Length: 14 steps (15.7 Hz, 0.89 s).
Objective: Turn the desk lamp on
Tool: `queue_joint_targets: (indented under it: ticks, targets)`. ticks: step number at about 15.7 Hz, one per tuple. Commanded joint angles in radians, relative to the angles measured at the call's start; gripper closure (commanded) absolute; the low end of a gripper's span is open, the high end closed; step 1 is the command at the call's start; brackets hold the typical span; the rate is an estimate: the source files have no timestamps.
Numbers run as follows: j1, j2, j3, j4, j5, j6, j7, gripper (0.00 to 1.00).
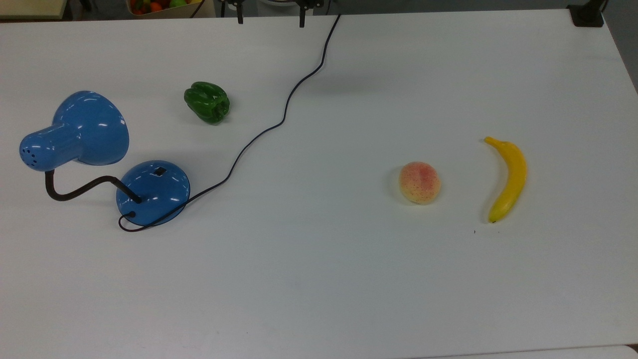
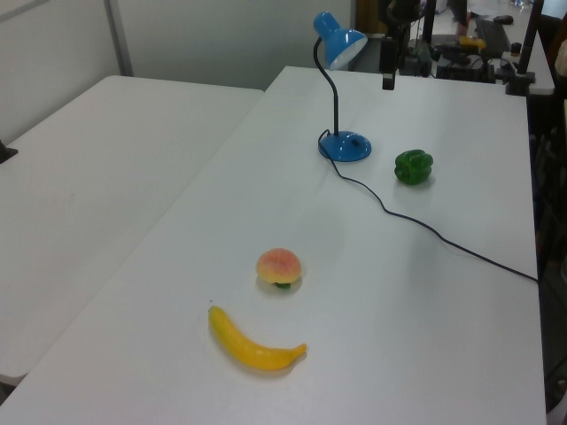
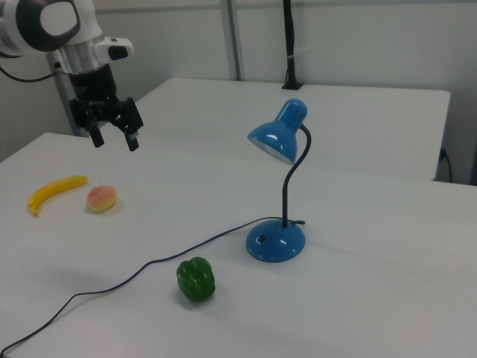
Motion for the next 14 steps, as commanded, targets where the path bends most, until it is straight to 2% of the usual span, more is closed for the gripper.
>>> queue_joint_targets:
  ticks: [1, 13, 14]
  targets:
    - [-0.014, -0.01, -0.01, -0.001, 0.021, -0.011, -0.024, 0.0]
    - [-0.022, -0.002, -0.01, -0.003, 0.02, -0.014, -0.025, 0.0]
    - [-0.022, -0.005, -0.008, -0.003, 0.02, -0.015, -0.028, 0.04]
